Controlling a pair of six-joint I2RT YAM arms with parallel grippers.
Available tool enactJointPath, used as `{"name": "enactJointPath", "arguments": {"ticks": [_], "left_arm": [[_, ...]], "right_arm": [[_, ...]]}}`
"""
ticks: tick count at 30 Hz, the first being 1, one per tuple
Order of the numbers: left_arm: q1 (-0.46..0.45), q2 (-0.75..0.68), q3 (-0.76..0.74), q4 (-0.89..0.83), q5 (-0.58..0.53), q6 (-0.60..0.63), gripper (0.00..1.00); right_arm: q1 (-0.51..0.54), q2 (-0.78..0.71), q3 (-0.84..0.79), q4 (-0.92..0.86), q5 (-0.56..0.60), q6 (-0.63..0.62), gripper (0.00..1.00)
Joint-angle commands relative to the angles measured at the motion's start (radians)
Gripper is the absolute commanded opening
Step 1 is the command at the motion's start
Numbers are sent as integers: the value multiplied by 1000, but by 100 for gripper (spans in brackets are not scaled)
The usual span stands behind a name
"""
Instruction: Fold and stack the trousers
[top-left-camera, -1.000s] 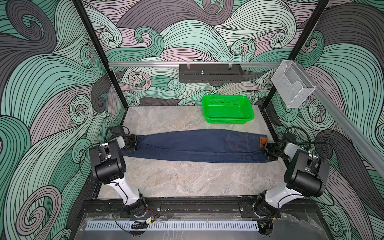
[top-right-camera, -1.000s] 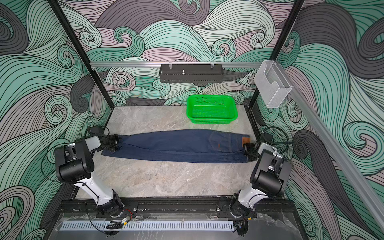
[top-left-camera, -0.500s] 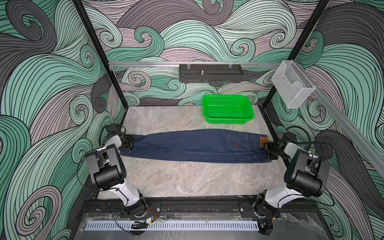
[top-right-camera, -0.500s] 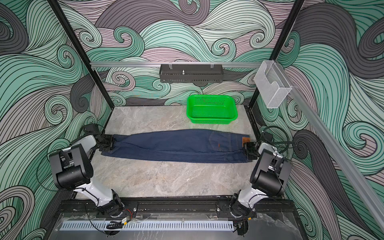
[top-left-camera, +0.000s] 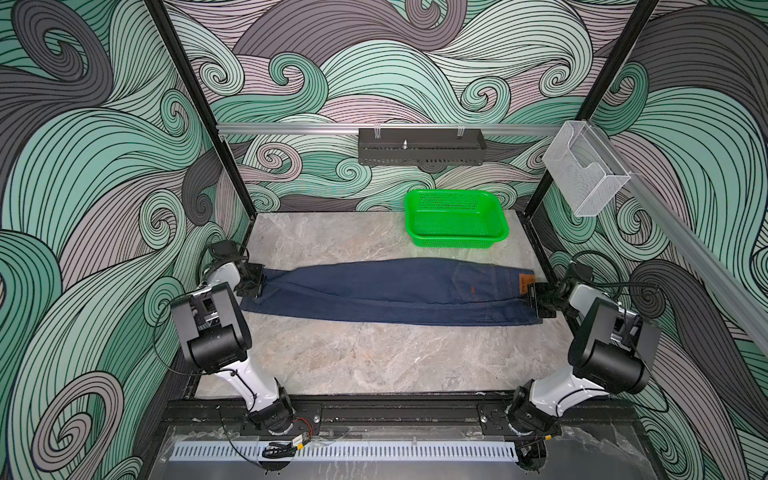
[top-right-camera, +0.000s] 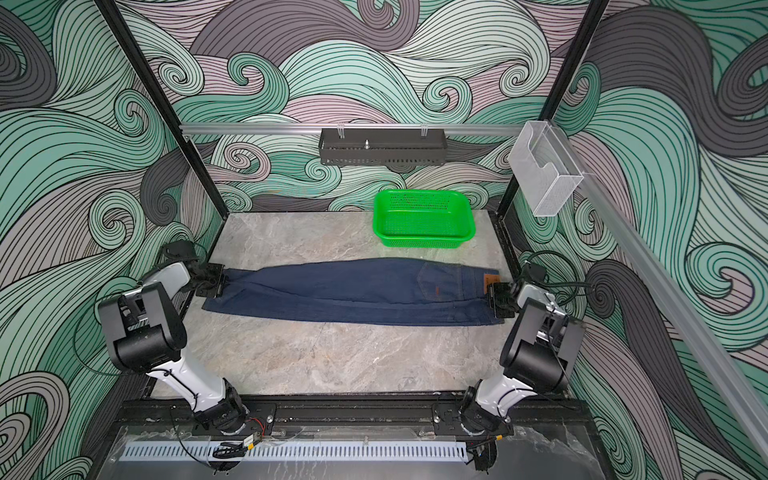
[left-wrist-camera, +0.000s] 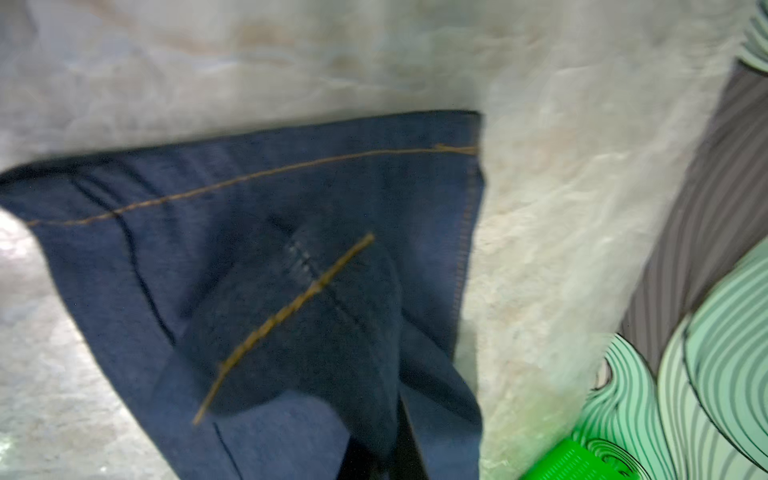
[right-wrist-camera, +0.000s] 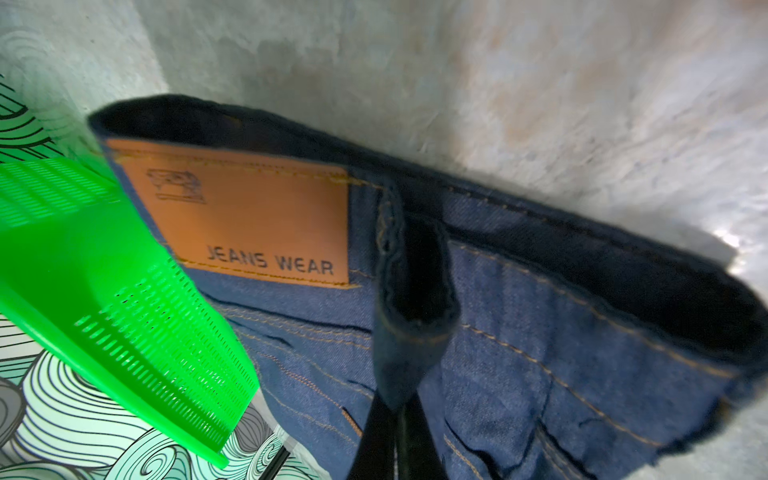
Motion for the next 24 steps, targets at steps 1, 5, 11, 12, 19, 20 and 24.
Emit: {"name": "enactJointPath", "arguments": {"ticks": [1,5,11,12,19,20,24], "left_arm": [[-2,-10,201,-10,9,44,0],[-37,100,495,-97,61,105,0],[-57,131,469,-120,84,155,0],[-52,109,411,-97,82,154,0],[14,-24,155,-14,63,147,0],[20,-23,160,-16,64,149,0],[28,19,255,-50,94,144,0]], "right_arm": [[2,-18,60,-13,-21,28,0],[6,-23,102,-30,-26,42,0],[14,-16,79,-20,-25,44,0],[14,-15,71,-21,-27,41,0],[8,-21,82,-54,-20,23,0],[8,-22,91,-61,-19,27,0],[9,-18,152,-72,-23,60,0]]}}
